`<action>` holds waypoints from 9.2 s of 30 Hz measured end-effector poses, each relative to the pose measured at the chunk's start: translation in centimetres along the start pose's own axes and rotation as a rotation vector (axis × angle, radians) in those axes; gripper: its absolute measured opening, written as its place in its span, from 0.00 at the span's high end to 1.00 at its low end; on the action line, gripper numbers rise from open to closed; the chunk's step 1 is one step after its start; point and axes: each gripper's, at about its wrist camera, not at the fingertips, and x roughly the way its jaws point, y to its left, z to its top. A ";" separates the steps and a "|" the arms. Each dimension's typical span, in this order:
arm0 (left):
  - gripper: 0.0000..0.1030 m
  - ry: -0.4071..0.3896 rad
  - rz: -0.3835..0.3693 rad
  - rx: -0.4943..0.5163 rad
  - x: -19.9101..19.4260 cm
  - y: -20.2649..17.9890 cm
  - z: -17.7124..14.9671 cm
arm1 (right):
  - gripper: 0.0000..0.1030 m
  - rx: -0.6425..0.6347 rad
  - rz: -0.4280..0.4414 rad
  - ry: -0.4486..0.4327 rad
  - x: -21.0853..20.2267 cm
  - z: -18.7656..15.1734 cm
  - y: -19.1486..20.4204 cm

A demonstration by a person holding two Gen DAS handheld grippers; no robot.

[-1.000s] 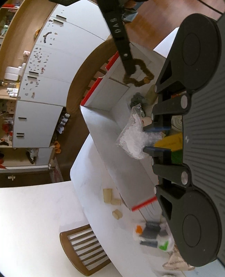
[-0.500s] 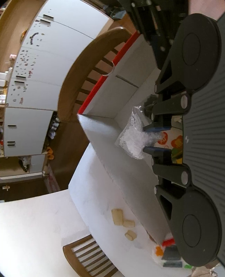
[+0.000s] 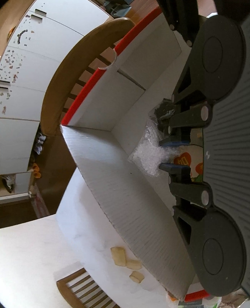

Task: Organize objects
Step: 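Open both tools to release the plastic bag and rope toy in the box, then move both tools back over the table, then lower the left tool toward the teal soap while the right approaches the white plastic bag, then grasp the teal soap with the left tool while the right grasps the white plastic bag, then carry the teal soap and white plastic bag with both tools into the cardboard box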

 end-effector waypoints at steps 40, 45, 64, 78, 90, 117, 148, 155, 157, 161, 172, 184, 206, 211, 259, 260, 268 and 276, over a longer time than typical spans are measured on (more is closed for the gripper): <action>0.81 -0.238 -0.098 -0.144 -13.0 4.6 -5.4 | 0.41 -0.021 0.004 -0.186 -6.6 -1.0 2.5; 0.81 -0.273 -0.111 -0.180 -14.9 6.5 -7.1 | 0.32 -0.027 -0.003 -0.215 -6.6 -1.0 4.1; 0.81 -0.274 -0.015 -0.348 -19.4 16.7 -17.1 | 0.13 -0.172 0.088 -0.255 -5.2 -1.9 15.3; 0.37 -0.298 0.053 -0.410 -21.2 23.2 -23.4 | 0.13 -0.204 0.086 -0.216 -1.5 -1.3 23.0; 0.20 -0.291 0.071 -0.397 -19.4 26.5 -25.6 | 0.13 -0.185 0.024 -0.177 2.0 3.2 26.6; 0.00 -0.214 0.104 -0.347 -9.6 28.3 -24.1 | 0.13 -0.060 -0.152 -0.029 14.8 12.5 27.3; 0.41 -0.249 0.141 -0.366 -8.1 28.1 -24.4 | 0.37 -0.026 -0.155 0.028 20.5 12.8 27.9; 0.62 -0.232 0.141 -0.369 -8.5 28.1 -24.3 | 0.60 -0.031 -0.148 0.019 19.8 12.0 28.2; 0.64 -0.227 0.147 -0.371 -8.5 28.2 -24.3 | 0.67 -0.033 -0.141 0.018 19.6 11.9 28.2; 0.65 -0.218 0.143 -0.378 -8.7 28.1 -24.4 | 0.74 -0.033 -0.136 0.002 18.7 11.7 28.1; 0.65 -0.210 0.117 -0.420 -10.8 28.0 -25.0 | 0.76 -0.020 -0.082 -0.064 13.2 10.5 27.9; 0.65 -0.235 0.082 -0.473 -15.5 27.5 -25.0 | 0.76 0.001 -0.015 -0.156 4.3 8.5 25.1; 0.65 -0.277 0.032 -0.401 -19.0 18.5 -19.0 | 0.76 0.123 -0.067 -0.276 -4.8 4.6 11.9; 0.65 -0.288 0.022 -0.364 -18.7 15.7 -16.8 | 0.76 0.142 -0.081 -0.282 -5.7 3.7 8.7; 0.65 0.041 -0.054 -0.058 -3.0 0.4 -5.0 | 0.76 -0.082 -0.174 -0.119 -0.6 0.5 -0.2; 0.65 0.050 -0.053 -0.058 -2.8 0.3 -5.0 | 0.76 -0.082 -0.172 -0.118 -0.6 0.5 -0.2; 0.65 0.141 -0.084 -0.072 -1.6 0.7 -5.1 | 0.74 -0.066 -0.146 -0.117 -0.7 0.5 -0.7; 0.62 0.180 -0.081 -0.070 -1.5 1.0 -5.0 | 0.68 -0.060 -0.106 -0.108 -1.2 0.3 -0.7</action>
